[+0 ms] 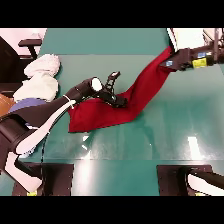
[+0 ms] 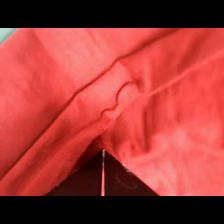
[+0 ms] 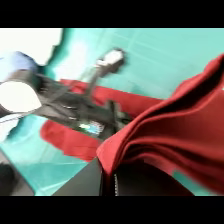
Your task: Fold the shirts.
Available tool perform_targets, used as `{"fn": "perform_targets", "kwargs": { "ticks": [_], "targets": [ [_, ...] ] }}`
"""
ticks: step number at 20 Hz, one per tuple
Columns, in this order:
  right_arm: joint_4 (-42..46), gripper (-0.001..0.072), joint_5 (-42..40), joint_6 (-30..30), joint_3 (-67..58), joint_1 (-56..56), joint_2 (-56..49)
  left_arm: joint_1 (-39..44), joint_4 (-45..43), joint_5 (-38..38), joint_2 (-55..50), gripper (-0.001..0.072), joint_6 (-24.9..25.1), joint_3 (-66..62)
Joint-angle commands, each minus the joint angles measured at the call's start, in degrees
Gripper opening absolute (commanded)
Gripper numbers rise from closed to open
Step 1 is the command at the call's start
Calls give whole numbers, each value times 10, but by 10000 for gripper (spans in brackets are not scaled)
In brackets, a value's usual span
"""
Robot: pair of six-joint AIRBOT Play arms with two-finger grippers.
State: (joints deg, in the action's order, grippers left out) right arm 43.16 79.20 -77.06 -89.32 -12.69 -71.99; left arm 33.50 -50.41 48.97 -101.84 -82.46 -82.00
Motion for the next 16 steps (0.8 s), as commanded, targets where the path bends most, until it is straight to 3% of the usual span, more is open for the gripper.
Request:
{"fn": "perform_targets", "kwargs": {
  "ticks": [1, 5, 9, 13, 14, 16],
  "targets": [
    [-2, 17, -23, -8, -10, -63, 1, 4, 0, -12, -1, 25, 0, -2],
    [-1, 16, -64, -7, -10, -112, 0, -43, -16, 15, 41, 24, -1, -1],
    [-2, 17, -82, -7, -11, -194, -34, -167, -116, 57, 173, 25, -1, -1],
    [-2, 21, -221, 19, -11, -354, -124, -298, -178, 62, 313, 25, -1, -1],
    [-3, 100, -267, 26, -12, -393, -151, -322, -186, 62, 337, 25, 0, -1],
    [-1, 484, -297, 57, -42, -445, -204, -365, -188, 70, 375, 25, 0, -1]
  ]
}}
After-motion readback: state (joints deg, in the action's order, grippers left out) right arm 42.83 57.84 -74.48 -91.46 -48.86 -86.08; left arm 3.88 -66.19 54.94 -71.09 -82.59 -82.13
